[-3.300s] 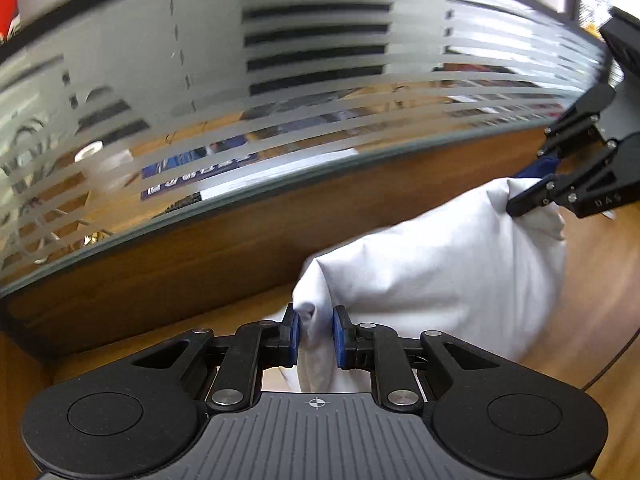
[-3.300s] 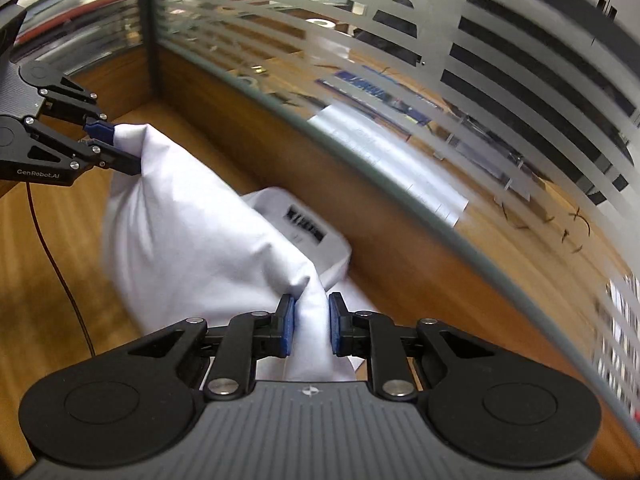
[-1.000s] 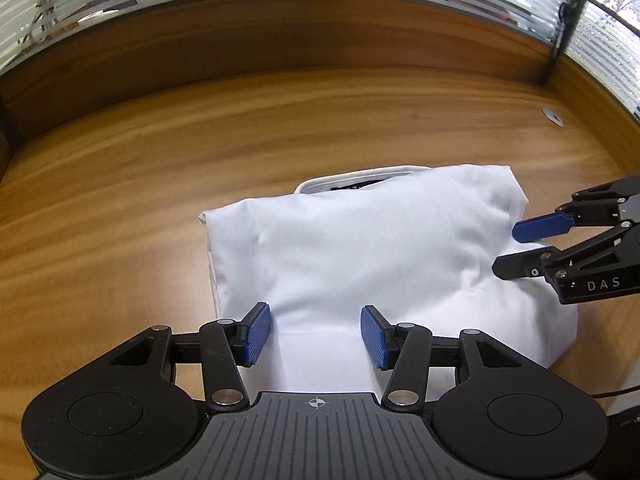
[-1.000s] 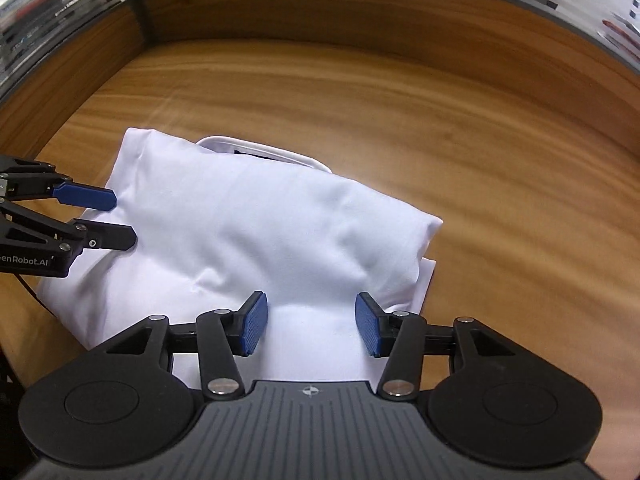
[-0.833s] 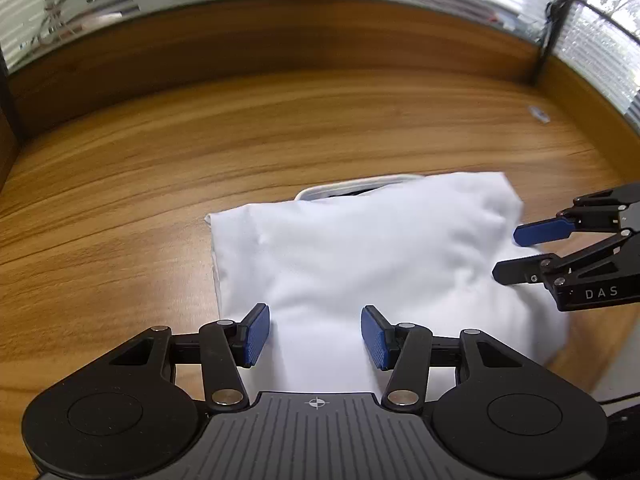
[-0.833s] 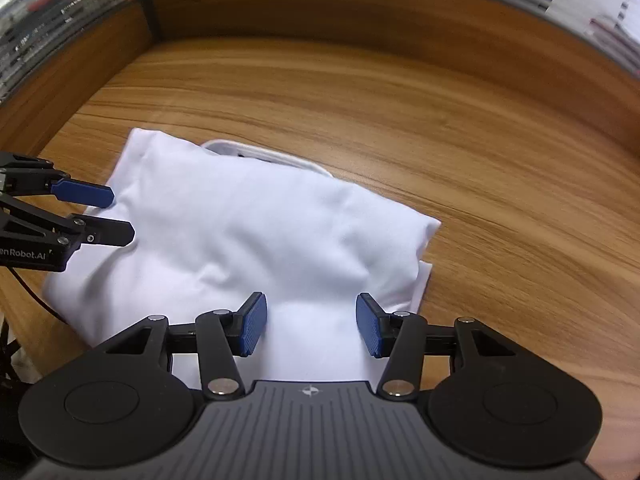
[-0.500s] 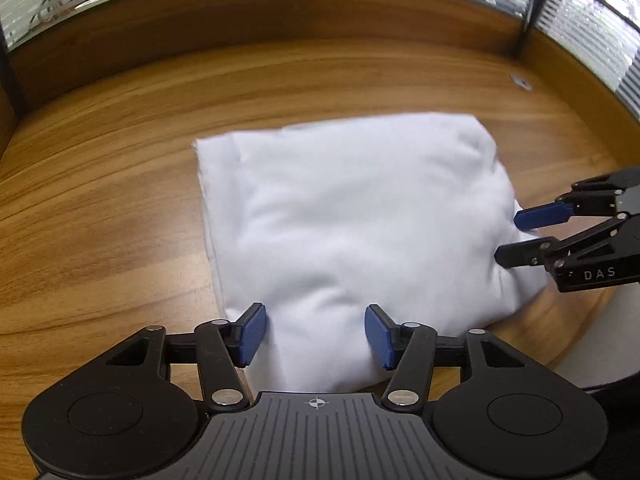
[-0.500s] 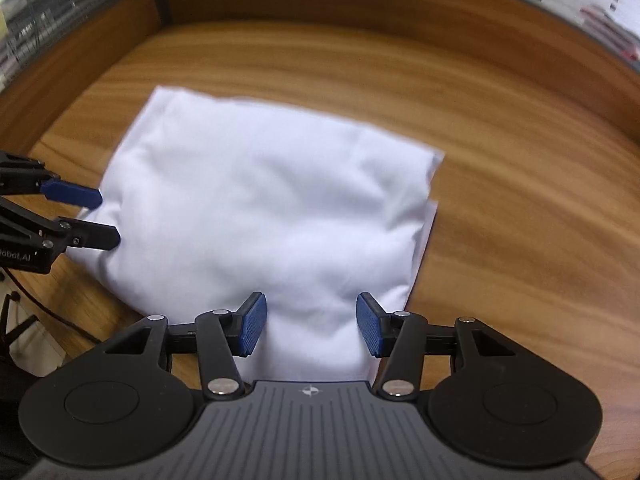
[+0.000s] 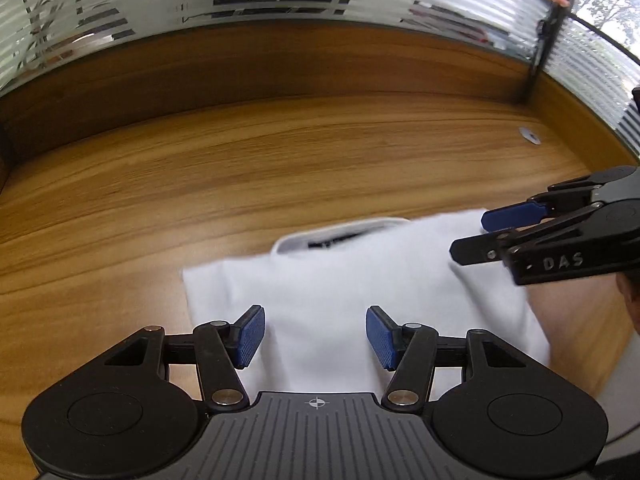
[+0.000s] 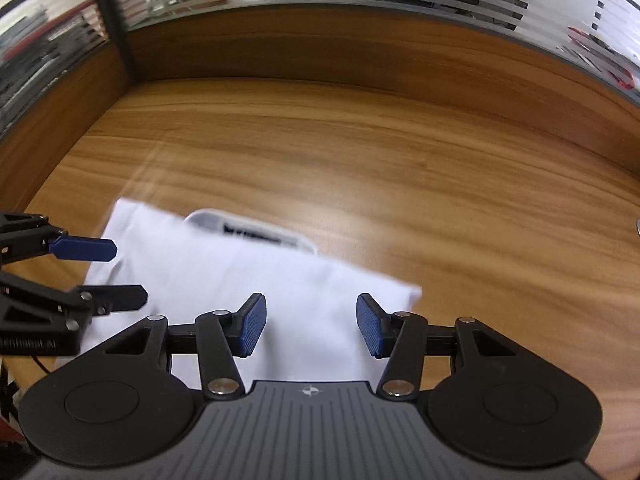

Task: Fold clothes
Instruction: 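Move both open grippers to the folded bundle's edge, then pinch the bundle edge with the left gripper while the right gripper pinches it too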

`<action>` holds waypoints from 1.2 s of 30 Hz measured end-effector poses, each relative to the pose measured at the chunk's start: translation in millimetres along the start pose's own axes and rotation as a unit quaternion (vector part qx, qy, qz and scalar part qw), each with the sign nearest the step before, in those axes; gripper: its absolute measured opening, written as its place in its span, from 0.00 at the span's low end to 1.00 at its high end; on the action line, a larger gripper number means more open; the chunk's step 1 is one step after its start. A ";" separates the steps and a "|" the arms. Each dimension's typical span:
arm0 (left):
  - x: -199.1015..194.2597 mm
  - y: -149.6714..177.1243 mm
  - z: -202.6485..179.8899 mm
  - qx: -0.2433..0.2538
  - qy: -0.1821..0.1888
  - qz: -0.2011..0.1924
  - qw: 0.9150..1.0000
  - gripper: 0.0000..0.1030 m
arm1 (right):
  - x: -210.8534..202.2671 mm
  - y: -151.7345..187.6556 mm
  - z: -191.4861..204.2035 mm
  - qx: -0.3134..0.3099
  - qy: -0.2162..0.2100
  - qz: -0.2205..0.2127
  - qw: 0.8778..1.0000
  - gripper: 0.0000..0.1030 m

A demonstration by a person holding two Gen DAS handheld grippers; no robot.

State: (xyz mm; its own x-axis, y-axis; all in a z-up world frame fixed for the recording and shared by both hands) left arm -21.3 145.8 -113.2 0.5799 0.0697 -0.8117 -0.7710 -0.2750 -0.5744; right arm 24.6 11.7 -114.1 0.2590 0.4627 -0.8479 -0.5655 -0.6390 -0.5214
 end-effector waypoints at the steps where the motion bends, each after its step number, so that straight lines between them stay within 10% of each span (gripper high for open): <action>1: 7.3 -1.7 2.0 -0.004 -0.002 0.008 1.000 0.58 | 5.1 -3.6 -1.2 0.001 0.002 0.002 1.000 0.55; 12: 14.6 -4.5 15.7 -0.045 0.009 0.010 0.999 0.64 | 30.9 -34.5 -13.9 0.020 0.006 0.007 1.000 0.62; 16: -6.5 4.6 25.8 -0.042 0.000 -0.004 0.999 0.77 | -3.4 -20.5 -30.2 0.049 -0.010 -0.022 0.998 0.92; 25: -3.8 53.0 57.5 -0.116 0.028 0.068 0.990 0.84 | 2.8 62.8 -67.1 0.168 -0.048 0.044 0.984 0.93; 36: 24.5 57.5 56.1 -0.147 0.085 0.093 0.981 0.93 | 20.6 72.4 -58.5 0.208 -0.104 0.041 0.972 0.93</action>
State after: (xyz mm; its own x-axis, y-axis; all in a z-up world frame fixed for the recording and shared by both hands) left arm -66.1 185.5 -172.1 0.4913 -0.1614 -0.8559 -0.7723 -0.5351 -0.3424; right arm 34.8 -60.9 -175.0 0.0602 0.5627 -0.8245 -0.8559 -0.3959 -0.3327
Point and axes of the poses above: each gripper's, at about its wrist camera, not at the fingertips, and x roughly the way its jaws point, z to its left, y to its underside, the point moved 4 cm from there along x, roughly the way its jaws point, and after that the axes turned 1 degree about -x, right-handed, at the moved point
